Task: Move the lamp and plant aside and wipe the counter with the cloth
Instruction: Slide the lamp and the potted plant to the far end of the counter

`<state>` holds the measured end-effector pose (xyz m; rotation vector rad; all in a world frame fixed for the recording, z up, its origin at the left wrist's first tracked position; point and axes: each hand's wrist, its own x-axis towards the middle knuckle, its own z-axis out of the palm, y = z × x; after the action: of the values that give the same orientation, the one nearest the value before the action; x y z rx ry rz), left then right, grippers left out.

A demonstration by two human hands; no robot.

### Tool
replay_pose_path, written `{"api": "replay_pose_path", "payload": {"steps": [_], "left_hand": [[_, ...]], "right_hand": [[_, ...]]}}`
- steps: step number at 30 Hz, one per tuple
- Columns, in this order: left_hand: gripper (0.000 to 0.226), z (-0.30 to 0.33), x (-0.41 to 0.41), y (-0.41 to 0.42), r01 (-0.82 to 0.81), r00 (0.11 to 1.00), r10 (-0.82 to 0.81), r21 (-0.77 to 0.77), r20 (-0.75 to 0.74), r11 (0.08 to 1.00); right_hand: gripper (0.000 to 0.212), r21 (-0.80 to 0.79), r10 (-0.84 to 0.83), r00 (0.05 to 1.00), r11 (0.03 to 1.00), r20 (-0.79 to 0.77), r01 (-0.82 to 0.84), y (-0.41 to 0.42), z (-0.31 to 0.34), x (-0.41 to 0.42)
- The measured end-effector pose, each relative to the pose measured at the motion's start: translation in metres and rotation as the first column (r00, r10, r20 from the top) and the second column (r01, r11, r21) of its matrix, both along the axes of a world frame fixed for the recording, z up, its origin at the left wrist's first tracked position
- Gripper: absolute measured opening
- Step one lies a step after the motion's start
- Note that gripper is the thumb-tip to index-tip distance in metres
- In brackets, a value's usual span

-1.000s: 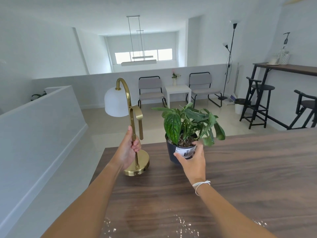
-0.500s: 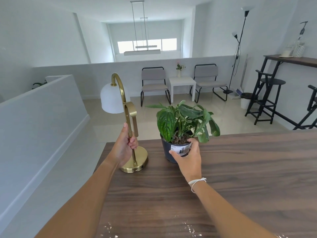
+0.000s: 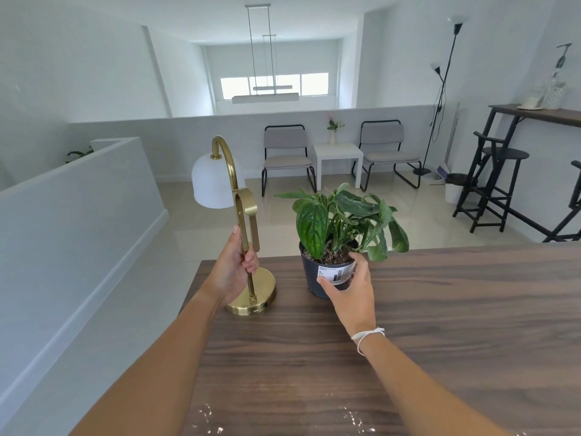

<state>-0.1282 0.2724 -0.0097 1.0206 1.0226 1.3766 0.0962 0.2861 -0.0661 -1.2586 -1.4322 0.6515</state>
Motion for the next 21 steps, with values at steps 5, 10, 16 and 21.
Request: {"api": "replay_pose_path", "payload": {"steps": [5, 10, 16, 21], "left_hand": [[0.068, 0.006, 0.000, -0.012, -0.043, 0.994, 0.040, -0.027, -0.098, 0.999], [0.077, 0.007, 0.000, -0.039, -0.148, 0.966, 0.123, -0.100, -0.227, 0.984], [0.082, 0.020, 0.009, -0.090, -0.205, 0.954, 0.175, -0.104, -0.245, 0.973], [0.077, 0.024, 0.027, -0.137, -0.223, 0.943, 0.193, -0.086, -0.270, 0.971]], "right_hand": [[0.079, 0.007, 0.005, 1.000, 1.000, -0.002, -0.005, -0.008, 0.006, 0.007], [0.079, -0.007, 0.023, 1.000, 1.000, 0.014, -0.023, -0.030, 0.012, 0.017], [0.081, -0.014, 0.007, 0.996, 1.000, 0.093, -0.005, -0.068, 0.023, 0.049], [0.079, -0.025, -0.006, 0.991, 1.000, 0.134, 0.009, -0.105, 0.025, 0.076]]}}
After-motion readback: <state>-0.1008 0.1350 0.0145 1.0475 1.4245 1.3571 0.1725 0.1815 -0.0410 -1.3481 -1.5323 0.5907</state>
